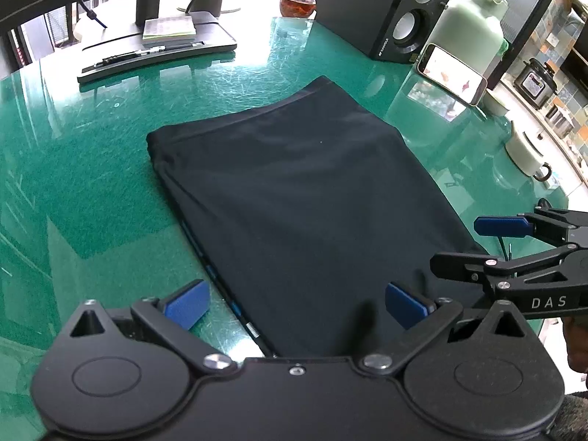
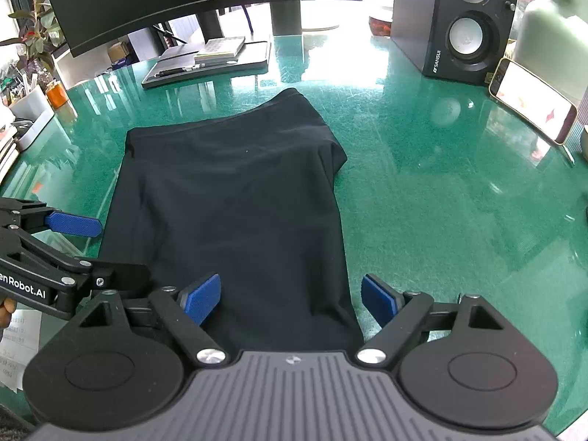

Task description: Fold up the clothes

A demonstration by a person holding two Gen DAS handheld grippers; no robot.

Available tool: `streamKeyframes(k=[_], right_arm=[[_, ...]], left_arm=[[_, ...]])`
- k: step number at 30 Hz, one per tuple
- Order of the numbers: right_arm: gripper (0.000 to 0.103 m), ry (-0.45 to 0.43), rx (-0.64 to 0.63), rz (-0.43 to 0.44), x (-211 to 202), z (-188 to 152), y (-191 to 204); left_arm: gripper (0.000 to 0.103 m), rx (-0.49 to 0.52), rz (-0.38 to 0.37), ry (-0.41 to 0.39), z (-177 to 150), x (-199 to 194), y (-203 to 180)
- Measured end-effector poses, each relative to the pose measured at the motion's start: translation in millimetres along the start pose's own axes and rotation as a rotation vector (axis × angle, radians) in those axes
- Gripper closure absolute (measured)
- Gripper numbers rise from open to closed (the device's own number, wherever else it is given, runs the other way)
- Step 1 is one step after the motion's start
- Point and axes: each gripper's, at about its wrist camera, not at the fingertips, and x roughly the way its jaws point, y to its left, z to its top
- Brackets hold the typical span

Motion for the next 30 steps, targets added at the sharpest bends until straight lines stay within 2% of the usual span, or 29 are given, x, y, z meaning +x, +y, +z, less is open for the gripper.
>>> streamKeyframes(k=[4,8,9,11,12,13,18,24,30], right_arm=[[0.020,-0.008,0.002,-0.002,-1,0,-1],[0.020,-0.039,0.038,-0.011,-4,1,-8],[0.024,-0.054,0.044,-0.017,-5,1,-9],[0.048,-0.137,0.071,-0.023,-11,5,-16],[0.070,-0.154,0.076,-0.015,-11,10,-19],[0.077,-0.170,0.081,-0.008,-11,15,-22],[0.077,-0.210,0.057,-0.034,1,41,-26],[0.078,-0.254,-0.012,0.012,17,61,-13],[0.079,-0.248,-0.148,0.070,42,75,14]], left_arm=[[0.001,-0.058,-0.014,-0.011,0,-2,6],[0.001,-0.228,-0.041,-0.049,-1,-10,27],[0.001,-0.265,-0.040,-0.065,-1,-13,33],[0.001,-0.276,-0.030,-0.092,0,-18,37],[0.002,-0.269,-0.017,-0.112,3,-21,38],[0.002,-0.263,-0.011,-0.126,6,-22,38],[0.002,-0.230,0.008,-0.168,25,-21,38],[0.002,-0.138,0.020,-0.193,42,-8,32],[0.002,-0.012,-0.033,-0.198,48,4,23]])
